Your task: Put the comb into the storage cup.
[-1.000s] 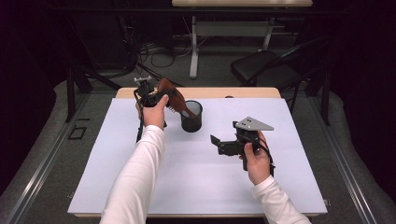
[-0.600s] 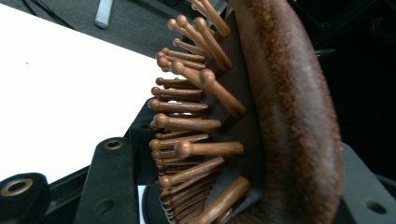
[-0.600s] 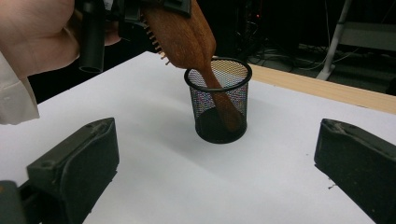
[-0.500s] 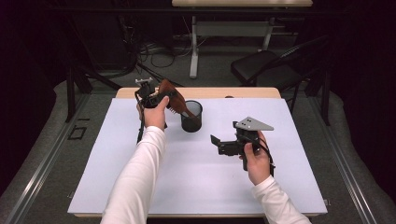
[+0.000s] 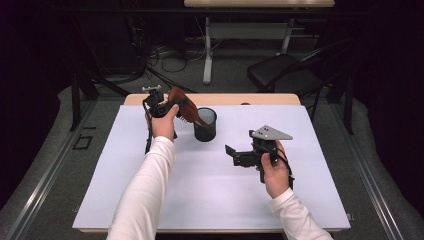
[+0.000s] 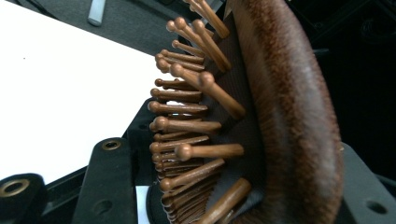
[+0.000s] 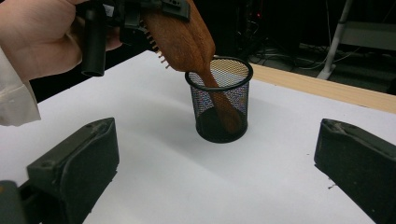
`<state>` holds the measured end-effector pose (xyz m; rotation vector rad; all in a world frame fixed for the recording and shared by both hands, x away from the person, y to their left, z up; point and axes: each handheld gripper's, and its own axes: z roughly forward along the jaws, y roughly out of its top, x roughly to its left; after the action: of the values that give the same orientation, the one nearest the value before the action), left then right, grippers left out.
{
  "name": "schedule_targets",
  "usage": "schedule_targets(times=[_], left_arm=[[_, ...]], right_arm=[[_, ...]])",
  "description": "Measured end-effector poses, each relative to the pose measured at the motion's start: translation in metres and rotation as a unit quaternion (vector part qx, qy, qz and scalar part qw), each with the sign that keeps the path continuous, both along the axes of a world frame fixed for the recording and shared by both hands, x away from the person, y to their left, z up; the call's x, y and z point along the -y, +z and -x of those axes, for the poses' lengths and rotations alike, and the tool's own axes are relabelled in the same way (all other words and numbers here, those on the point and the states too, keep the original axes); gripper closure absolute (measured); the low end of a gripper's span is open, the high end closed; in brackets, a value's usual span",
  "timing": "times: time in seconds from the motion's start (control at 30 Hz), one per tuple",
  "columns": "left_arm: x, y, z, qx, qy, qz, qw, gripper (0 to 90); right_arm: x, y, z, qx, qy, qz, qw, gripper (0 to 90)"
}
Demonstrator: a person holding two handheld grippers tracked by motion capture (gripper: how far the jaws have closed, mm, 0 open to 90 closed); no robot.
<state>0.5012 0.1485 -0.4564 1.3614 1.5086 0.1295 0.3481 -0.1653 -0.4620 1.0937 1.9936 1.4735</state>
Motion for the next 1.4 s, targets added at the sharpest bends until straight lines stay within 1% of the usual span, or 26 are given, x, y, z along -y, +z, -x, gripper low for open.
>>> schedule_targets(times=[0.07, 0.4, 0.83, 0.9, 1.03, 1.27, 1.33, 1.37, 1.4], left_arm=[[-0.0004, -0.0003, -0.0004, 0.003, -0.003, -0.003, 1.0, 46.7], [-0.0017, -0.0026, -0.0016, 0.006, -0.004, 0.005, 1.0, 45.9], [-0.0046, -0.0043, -0.0027, -0.01, 0.01, 0.021, 0.9997, 44.3], [-0.0041, -0.0044, -0.0026, -0.013, 0.014, 0.027, 0.9994, 44.1], [-0.0034, -0.0043, -0.0023, -0.013, 0.018, 0.029, 0.9993, 43.8], [-0.0034, -0.005, -0.0029, -0.012, 0.016, 0.036, 0.9992, 42.8], [-0.004, -0.0048, -0.0027, -0.012, 0.016, 0.039, 0.999, 42.0], [-0.0047, -0.0047, -0.0028, -0.009, 0.017, 0.041, 0.999, 41.7], [-0.0047, -0.0044, -0.0026, -0.009, 0.02, 0.045, 0.9987, 41.1]], right_arm=[[0.0, -0.0002, -0.0002, 0.001, -0.001, -0.001, 1.0, 0.0], [0.0001, 0.0001, 0.0003, 0.001, 0.0, 0.002, 1.0, 0.0], [-0.0011, -0.0008, 0.0004, -0.002, 0.001, 0.005, 1.0, 0.0], [-0.0014, -0.0008, 0.0004, -0.002, 0.002, 0.005, 1.0, 0.0], [-0.0013, -0.0008, 0.0003, -0.002, 0.002, 0.005, 1.0, 0.0], [-0.0011, -0.001, 0.0002, -0.002, 0.001, 0.005, 1.0, 0.0], [-0.0012, -0.0012, 0.0001, -0.002, 0.001, 0.005, 1.0, 0.0], [-0.0012, -0.0012, 0.0001, -0.002, 0.001, 0.005, 1.0, 0.0], [-0.0013, -0.0013, 0.0001, -0.002, 0.001, 0.006, 1.0, 0.0]])
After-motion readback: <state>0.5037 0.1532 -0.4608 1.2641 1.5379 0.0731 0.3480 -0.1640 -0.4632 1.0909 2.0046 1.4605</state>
